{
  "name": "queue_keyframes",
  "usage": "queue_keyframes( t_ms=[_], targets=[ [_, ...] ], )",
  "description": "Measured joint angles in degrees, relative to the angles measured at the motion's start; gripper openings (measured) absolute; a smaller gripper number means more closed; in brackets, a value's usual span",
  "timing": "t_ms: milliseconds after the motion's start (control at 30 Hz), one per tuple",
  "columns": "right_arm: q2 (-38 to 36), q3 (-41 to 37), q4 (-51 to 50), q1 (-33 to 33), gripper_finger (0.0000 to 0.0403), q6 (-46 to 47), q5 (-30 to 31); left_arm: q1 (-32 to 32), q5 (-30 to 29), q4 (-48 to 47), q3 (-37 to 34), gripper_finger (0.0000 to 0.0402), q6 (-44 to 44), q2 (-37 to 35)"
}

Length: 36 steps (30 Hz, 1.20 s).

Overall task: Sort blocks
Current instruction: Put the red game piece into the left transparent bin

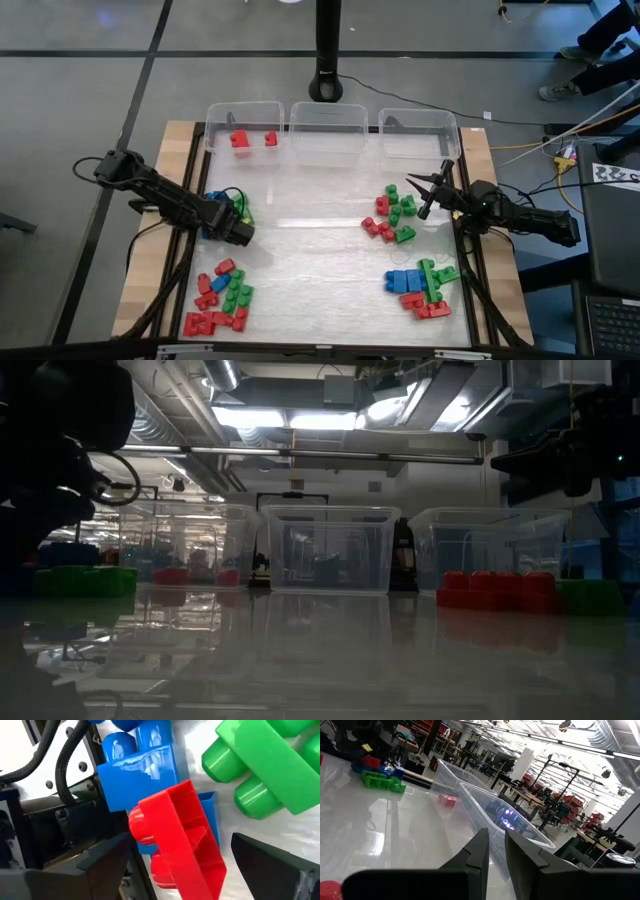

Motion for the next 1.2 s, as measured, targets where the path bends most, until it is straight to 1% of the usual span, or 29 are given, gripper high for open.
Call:
queue_keyframes(
  t_ms=[167, 467, 567, 867, 1200],
  targets=[
    [0.0, -0.01, -0.02, 0.0, 0.0065, -0.05, 0.0, -0.36, -0.28, 0.05, 0.02, 0.0293, -0.22, 0.0],
    [0.0, -0.02, -1.48, 0.0, 0.0065, -0.04, 0.0, -0.35, -0.38, 0.18, 0.1, 0.0189, 0.64, -0.01],
    [0.0, 0.0, -1.86, 0.0, 0.0065, -0.04, -0.02, -0.36, -0.29, 0.05, 0.17, 0.0164, 1.18, -0.02],
    [0.0, 0.0, -2.05, 0.0, 0.0065, -0.04, -0.02, -0.34, 0.32, 0.05, 0.31, 0.0164, 2.37, -0.02],
    [0.0, 0.0, -2.05, 0.0, 0.0065, -0.33, 0.87, -0.34, 0.58, 0.37, 2.33, 0.0163, 4.85, -0.02]
  ],
)
